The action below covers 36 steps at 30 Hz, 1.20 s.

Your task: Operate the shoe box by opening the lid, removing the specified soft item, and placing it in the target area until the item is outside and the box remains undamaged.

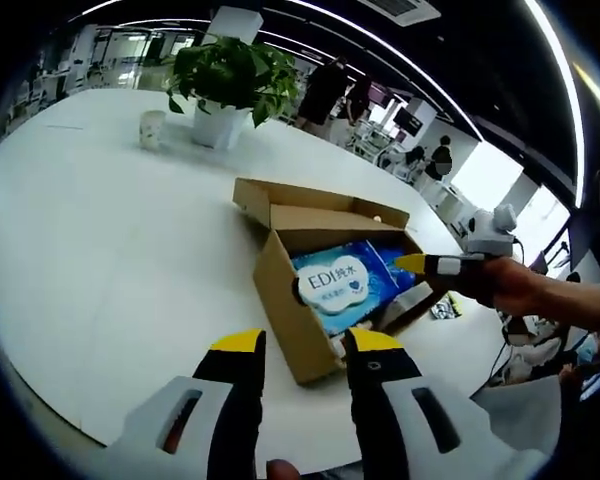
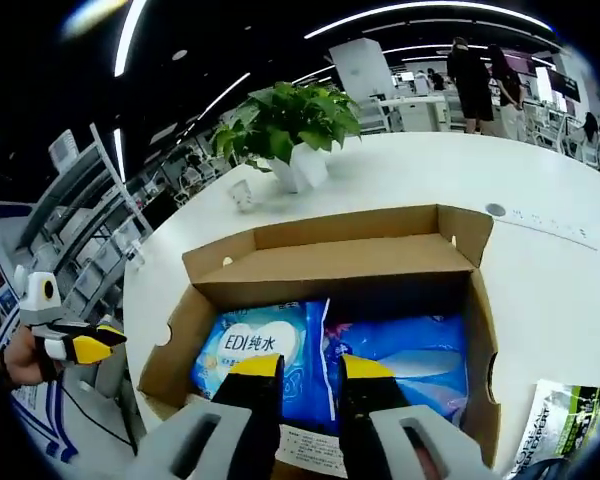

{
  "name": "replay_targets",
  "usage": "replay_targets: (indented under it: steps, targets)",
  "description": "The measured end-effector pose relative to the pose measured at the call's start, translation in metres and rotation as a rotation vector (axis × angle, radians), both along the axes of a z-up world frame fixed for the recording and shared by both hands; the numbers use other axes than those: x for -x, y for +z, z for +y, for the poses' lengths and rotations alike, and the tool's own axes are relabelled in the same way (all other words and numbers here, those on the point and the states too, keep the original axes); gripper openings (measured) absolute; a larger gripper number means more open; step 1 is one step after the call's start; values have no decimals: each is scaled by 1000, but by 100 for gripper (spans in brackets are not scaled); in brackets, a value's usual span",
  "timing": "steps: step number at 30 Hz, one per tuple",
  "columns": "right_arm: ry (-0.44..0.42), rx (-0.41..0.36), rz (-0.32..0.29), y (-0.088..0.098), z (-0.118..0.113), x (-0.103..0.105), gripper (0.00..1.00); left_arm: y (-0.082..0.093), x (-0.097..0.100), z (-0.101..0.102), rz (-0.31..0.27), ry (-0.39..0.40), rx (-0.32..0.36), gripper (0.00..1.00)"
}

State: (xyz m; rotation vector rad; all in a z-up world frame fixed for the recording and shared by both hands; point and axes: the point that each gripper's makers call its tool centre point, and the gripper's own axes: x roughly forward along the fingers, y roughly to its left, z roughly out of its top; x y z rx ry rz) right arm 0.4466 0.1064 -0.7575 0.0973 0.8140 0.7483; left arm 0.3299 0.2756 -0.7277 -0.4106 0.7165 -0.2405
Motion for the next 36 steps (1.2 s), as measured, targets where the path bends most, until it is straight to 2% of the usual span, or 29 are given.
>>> replay_targets:
  steps: [8,12,14,16,19,25,30,32,36]
  targets:
    - [12,29,29,-14,8,-3,17,-1,-1,1,5,-14,-1,32]
    - [42,43,41,-18,14,0,11,-2,-1,2,9,-10,7,31]
    - [37,59,56,-25,14,-6,5,-2,0,2,9,-6,9,31]
    - [37,59,52,-29,18,-10,5,-4,1,0,11,-4,14,31]
    - [58,102,30,-39,16,-22,3,-7,3,-5,17,-10,18,31]
    - [119,119,-4,-23,16,-8,0,-7,3,-9,19,-23,22,31]
    - [137,128,-17,-25,13,-11,0,-7,0,-11,17,-33,19,30]
    - [145,131,-31,-19,12,-7,0,-7,-2,-13,17,-36,21,30]
    - [131,131,-42,-17,7,-15,0,-5,-5,-18,11,-46,22,29]
